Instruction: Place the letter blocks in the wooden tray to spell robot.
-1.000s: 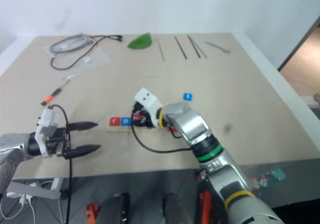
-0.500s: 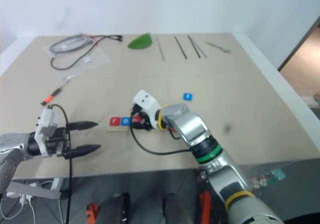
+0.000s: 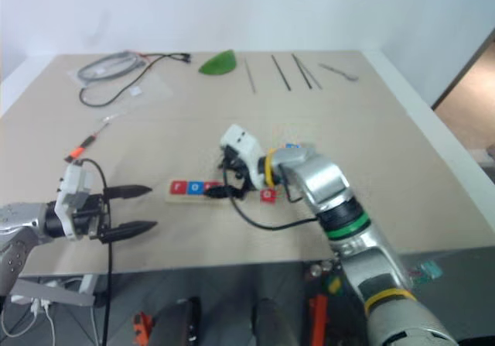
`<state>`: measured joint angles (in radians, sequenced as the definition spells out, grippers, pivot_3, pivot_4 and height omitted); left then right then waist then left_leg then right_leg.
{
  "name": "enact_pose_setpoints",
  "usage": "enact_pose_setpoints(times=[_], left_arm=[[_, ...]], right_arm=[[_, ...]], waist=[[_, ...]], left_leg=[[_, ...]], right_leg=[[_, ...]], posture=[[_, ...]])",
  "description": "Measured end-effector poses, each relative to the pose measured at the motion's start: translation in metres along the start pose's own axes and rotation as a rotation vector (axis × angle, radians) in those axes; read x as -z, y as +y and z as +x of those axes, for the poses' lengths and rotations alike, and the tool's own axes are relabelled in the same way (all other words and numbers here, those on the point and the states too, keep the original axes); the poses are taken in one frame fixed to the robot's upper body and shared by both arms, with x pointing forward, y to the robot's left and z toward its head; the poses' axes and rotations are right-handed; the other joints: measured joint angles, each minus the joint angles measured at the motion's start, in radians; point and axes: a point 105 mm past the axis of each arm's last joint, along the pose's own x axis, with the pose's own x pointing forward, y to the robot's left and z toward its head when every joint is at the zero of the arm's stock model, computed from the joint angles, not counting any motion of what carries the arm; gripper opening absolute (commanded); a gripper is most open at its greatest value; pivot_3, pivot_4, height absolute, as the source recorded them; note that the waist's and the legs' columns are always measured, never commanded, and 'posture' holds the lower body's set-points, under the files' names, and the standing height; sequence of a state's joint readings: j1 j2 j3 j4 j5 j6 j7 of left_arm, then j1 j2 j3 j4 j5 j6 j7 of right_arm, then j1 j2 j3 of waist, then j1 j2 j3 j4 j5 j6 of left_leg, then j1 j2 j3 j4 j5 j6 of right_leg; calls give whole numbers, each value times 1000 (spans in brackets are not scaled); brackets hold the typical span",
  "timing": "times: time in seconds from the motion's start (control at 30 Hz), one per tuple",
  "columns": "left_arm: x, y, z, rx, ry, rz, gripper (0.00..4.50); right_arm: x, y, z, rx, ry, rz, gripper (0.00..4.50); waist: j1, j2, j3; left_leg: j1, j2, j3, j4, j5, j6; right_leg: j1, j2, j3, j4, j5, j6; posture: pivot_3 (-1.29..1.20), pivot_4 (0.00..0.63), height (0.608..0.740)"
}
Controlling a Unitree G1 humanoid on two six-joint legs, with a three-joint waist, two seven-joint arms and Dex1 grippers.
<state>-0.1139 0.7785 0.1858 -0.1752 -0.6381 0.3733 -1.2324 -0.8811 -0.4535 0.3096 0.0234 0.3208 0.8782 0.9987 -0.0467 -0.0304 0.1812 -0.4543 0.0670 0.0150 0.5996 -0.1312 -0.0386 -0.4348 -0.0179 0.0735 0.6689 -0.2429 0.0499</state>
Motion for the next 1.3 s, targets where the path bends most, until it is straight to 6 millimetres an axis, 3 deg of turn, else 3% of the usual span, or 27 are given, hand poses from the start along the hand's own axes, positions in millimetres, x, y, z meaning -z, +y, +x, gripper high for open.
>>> enact_pose_setpoints(times=[0.13, 0.2, 0.37, 0.57, 0.83, 1.3], left_arm=[[-10, 1, 10, 37, -27, 14, 4500], [-15, -1, 15, 59, -41, 22, 4500], [-22, -6, 19, 109, -57, 22, 4500], [-24, -10, 19, 144, -57, 2, 4500], [-25, -11, 23, 164, -52, 3, 4500], [-16, -6, 26, 138, -57, -16, 4500]], right_arm=[[-2, -18, -42, 46, -25, -58, 4479], [9, -19, -57, 45, -8, -86, 4479], [81, -12, -95, 33, 169, -119, 4479], [87, -15, -98, 87, 157, -163, 4479], [84, -17, -79, 122, 90, -158, 4479], [106, -23, -67, 144, 96, -118, 4479]], waist=[[4, 0, 0], [3, 0, 0], [3, 0, 0], [-10, 0, 0], [-1, 0, 0], [-1, 0, 0]], left_leg=[[-4, 0, 1, 1, 0, 0], [-4, 0, 0, 0, -1, 0], [-5, -1, 0, 0, -2, 1], [-2, 0, -2, 1, -2, 2], [-1, 0, -1, 5, 1, 1], [0, 0, -1, 4, 1, 1]], right_leg=[[-1, 0, -1, -2, 0, 1], [-1, 0, -1, -2, 1, 2], [-2, 0, 0, -2, -1, 9], [-1, 3, 1, -1, 2, 4], [1, 2, 3, -1, 5, 4], [2, 3, 3, -1, 5, 4]], posture=[[0, 150, 740], [0, 150, 740], [0, 150, 740], [0, 150, 740], [0, 150, 740], [0, 150, 740]])
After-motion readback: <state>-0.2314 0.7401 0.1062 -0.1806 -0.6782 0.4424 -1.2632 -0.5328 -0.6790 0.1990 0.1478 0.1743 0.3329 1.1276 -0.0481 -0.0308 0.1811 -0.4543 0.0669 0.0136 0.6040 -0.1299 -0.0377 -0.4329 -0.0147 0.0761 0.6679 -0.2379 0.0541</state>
